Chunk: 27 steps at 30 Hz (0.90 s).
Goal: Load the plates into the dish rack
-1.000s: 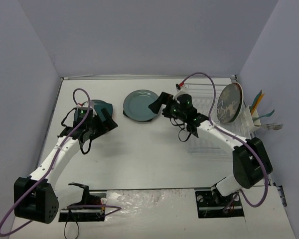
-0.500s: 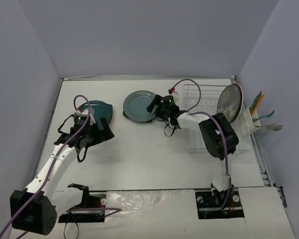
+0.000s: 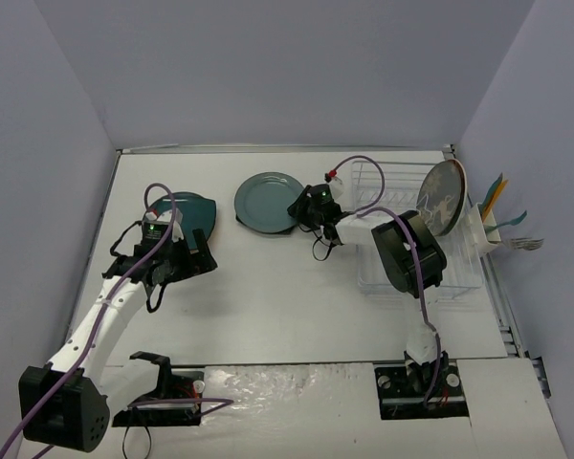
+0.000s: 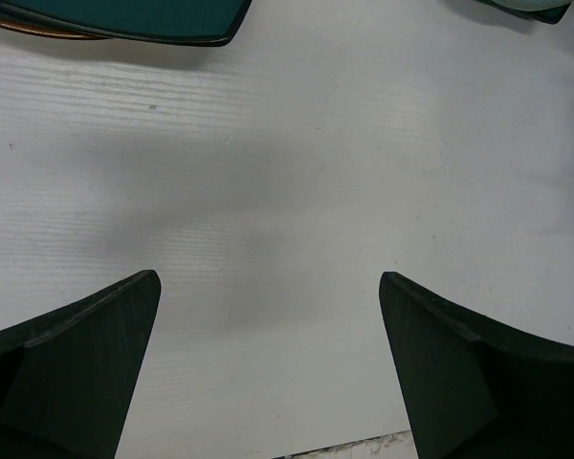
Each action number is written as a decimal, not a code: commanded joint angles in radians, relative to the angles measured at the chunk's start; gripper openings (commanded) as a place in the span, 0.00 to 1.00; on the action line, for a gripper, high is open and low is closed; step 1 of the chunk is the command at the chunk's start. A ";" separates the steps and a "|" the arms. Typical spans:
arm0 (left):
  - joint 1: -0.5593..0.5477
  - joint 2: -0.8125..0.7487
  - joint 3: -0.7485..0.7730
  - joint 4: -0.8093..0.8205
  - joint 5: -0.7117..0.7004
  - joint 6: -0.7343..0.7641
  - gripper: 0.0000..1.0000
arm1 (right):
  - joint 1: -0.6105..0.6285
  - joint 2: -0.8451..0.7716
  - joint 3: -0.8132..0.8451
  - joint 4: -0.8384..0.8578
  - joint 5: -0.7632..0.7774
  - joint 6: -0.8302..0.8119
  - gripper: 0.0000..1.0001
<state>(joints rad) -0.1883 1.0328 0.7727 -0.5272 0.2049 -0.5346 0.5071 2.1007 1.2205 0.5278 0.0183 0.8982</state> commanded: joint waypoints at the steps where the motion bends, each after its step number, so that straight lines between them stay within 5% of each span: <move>1: 0.006 -0.014 0.050 0.016 -0.001 0.024 0.97 | -0.001 -0.013 -0.005 0.089 0.003 0.021 0.32; 6: 0.006 -0.020 0.048 0.008 0.001 0.025 0.97 | 0.011 -0.033 -0.051 0.107 -0.044 0.031 0.08; 9: 0.006 -0.027 0.048 -0.003 0.002 0.025 0.97 | 0.025 -0.069 -0.100 0.112 -0.059 0.037 0.03; 27: 0.009 -0.082 0.040 -0.047 -0.012 0.025 0.97 | 0.100 -0.266 -0.309 0.033 -0.126 0.042 0.02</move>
<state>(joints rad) -0.1875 0.9740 0.7727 -0.5822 0.2043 -0.5224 0.5814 1.9296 0.9349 0.6116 -0.0610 0.9901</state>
